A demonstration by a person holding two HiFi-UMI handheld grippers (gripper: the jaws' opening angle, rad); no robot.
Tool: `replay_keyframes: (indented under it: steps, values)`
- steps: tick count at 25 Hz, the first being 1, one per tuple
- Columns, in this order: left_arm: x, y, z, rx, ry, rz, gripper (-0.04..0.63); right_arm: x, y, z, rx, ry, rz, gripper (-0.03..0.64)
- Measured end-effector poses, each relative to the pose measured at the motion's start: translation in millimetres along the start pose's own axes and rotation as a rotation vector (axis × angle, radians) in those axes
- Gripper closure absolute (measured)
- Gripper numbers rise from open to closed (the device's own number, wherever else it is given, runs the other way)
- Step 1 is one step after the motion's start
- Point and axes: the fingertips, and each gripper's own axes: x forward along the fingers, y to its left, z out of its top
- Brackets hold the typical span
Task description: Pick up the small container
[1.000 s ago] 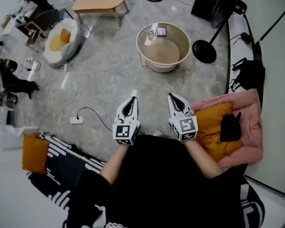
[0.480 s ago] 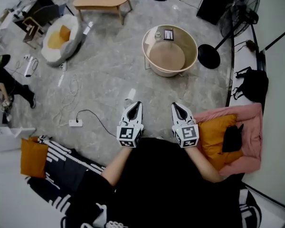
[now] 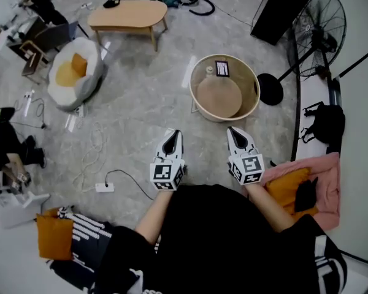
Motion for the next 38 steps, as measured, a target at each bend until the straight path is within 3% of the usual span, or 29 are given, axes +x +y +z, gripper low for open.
replay_keyframes:
  steps: [10,21,27,33,38]
  values:
    - [52.1,119.9,43.2,0.0,0.04,-0.039,0.571,124.0,31.9,59.3,-0.027,0.027,-0.047,0.603]
    - [82.3,163.4,40.9,-0.011,0.061,-0.118,0.571,171.2,12.6,64.5,-0.025,0.072,-0.139,0.603]
    - [85.6,176.2,41.6,-0.024,0.049,-0.11,0.571,198.0,24.4,49.8,-0.011,0.107,-0.103,0.603]
    - [94.5,217.7,52.8,-0.019,0.035,-0.053,0.571,253.6,42.0,68.4,-0.037,0.078,-0.03,0.603]
    - [123.1,238.4,60.3,-0.016,0.043,-0.039,0.571,299.1,30.4,74.7,-0.02,0.075,-0.001,0.603]
